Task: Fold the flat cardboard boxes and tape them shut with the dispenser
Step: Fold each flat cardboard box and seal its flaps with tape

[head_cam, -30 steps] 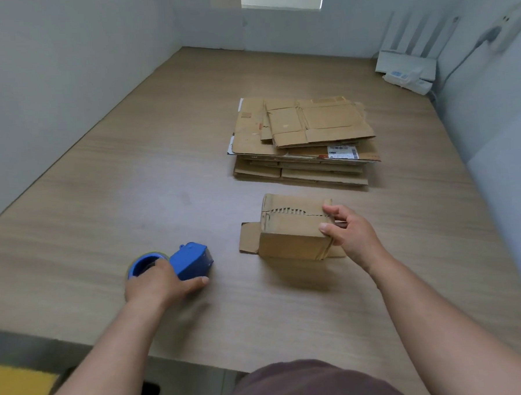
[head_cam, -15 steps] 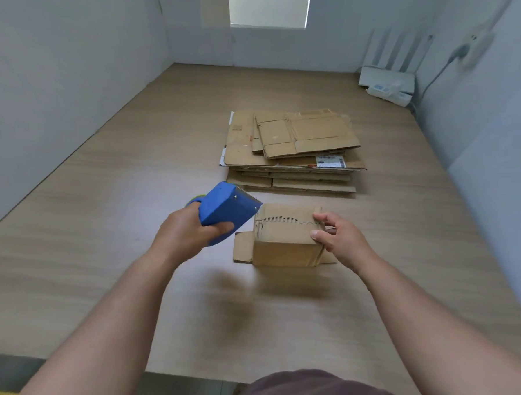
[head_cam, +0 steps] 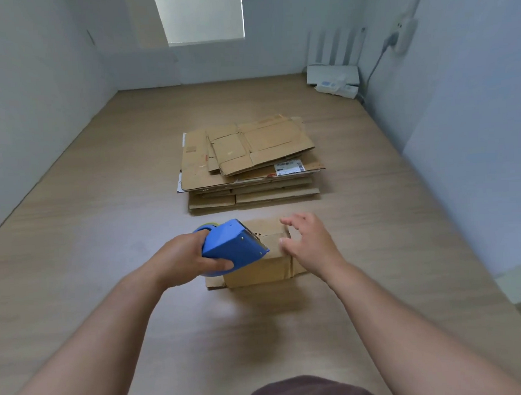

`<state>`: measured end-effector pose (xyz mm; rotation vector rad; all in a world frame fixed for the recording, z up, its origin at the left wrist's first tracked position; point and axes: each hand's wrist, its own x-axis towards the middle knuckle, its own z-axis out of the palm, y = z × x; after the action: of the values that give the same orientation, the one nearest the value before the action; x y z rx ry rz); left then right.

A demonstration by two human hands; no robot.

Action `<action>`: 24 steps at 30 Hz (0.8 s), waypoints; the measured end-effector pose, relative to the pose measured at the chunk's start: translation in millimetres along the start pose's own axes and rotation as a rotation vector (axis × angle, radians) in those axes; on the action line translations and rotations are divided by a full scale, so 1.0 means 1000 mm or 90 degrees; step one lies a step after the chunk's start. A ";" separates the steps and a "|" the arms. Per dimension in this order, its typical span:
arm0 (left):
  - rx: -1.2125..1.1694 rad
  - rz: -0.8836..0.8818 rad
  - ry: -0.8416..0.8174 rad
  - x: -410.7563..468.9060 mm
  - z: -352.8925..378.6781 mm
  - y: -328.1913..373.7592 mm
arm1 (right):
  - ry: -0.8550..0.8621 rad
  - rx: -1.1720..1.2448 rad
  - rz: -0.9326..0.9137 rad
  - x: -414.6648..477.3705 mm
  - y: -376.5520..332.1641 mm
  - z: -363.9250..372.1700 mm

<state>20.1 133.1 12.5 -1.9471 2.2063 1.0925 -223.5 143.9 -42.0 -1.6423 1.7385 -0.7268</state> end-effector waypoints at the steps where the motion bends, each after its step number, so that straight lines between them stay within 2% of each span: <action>1: 0.006 0.001 -0.001 0.001 -0.001 0.001 | 0.048 0.022 -0.031 -0.002 -0.005 0.000; 3: 0.017 0.004 -0.005 0.002 -0.001 0.003 | 0.076 0.133 -0.044 -0.006 -0.017 0.001; 5: 0.039 0.006 -0.007 0.003 -0.003 0.004 | 0.012 0.289 -0.006 -0.007 -0.028 0.005; 7: 0.061 0.004 -0.008 0.003 -0.004 0.005 | -0.047 0.362 0.034 -0.006 -0.032 0.010; 9: 0.081 0.000 -0.017 0.003 -0.006 0.005 | -0.049 0.374 0.050 -0.005 -0.033 0.013; 17: 0.066 0.015 -0.053 0.009 -0.021 0.015 | 0.067 0.350 0.096 -0.006 -0.030 0.020; 20: 0.040 -0.022 -0.059 0.014 -0.032 0.021 | 0.117 0.307 0.121 -0.005 -0.031 0.023; 24: 0.079 -0.108 -0.098 0.017 -0.042 0.019 | 0.175 0.273 0.217 -0.001 -0.017 0.016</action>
<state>18.2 97.7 46.5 -1.8896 1.9423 1.0174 -200.2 144.5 -40.0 -0.9651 1.8267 -1.1021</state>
